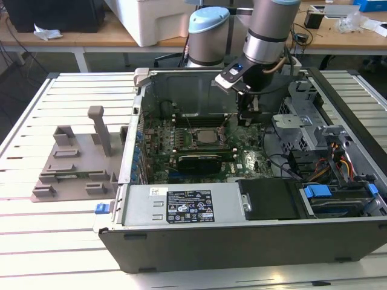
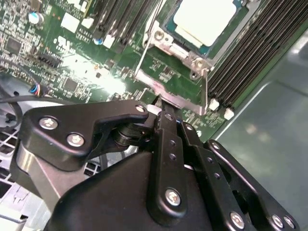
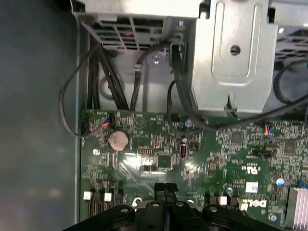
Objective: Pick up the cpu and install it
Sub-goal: 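Close the cpu cover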
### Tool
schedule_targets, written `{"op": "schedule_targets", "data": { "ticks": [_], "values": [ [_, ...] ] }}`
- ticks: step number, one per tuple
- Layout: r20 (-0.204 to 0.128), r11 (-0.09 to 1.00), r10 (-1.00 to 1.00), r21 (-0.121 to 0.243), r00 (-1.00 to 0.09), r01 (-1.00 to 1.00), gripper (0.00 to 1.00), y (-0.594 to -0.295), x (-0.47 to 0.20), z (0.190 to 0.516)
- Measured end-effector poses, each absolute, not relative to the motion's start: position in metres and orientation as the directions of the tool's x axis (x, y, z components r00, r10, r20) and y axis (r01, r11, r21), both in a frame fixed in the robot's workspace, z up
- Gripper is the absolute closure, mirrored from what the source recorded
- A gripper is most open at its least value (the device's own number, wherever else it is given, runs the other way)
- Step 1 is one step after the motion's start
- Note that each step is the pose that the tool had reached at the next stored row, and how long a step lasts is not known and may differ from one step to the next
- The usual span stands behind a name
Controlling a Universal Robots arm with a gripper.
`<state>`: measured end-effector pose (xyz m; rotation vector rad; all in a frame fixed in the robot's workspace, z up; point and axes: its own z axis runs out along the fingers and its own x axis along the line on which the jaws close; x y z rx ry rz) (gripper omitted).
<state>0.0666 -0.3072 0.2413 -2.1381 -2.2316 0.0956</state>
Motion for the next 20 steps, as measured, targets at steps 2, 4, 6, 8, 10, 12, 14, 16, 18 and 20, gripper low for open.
{"op": "schedule_targets", "data": {
  "ticks": [2, 4, 6, 8, 10, 12, 14, 16, 18, 20],
  "values": [
    [-0.007, 0.043, 0.999, -0.079, -0.043, 0.996, 0.89, -0.307, 0.061, 0.241],
    [-0.007, 0.042, 0.999, -0.079, -0.043, 0.996, 0.89, -0.307, 0.059, 0.241],
    [-0.007, 0.042, 0.999, -0.079, -0.043, 0.996, 0.89, -0.307, 0.055, 0.241],
    [-0.007, 0.042, 0.999, -0.079, -0.043, 0.996, 0.89, -0.307, 0.052, 0.241],
    [-0.007, 0.042, 0.999, -0.079, -0.043, 0.996, 0.89, -0.307, 0.049, 0.241],
    [-0.007, 0.042, 0.999, -0.079, -0.043, 0.996, 0.89, -0.307, 0.047, 0.241],
    [-0.007, 0.042, 0.999, -0.079, -0.043, 0.996, 0.89, -0.307, 0.046, 0.241],
    [-0.007, 0.042, 0.999, -0.079, -0.043, 0.996, 0.89, -0.307, 0.043, 0.241],
    [-0.007, 0.042, 0.999, -0.079, -0.043, 0.996, 0.89, -0.307, 0.041, 0.241],
    [-0.007, 0.042, 0.999, -0.079, -0.043, 0.996, 0.89, -0.307, 0.038, 0.241]
  ]
}}
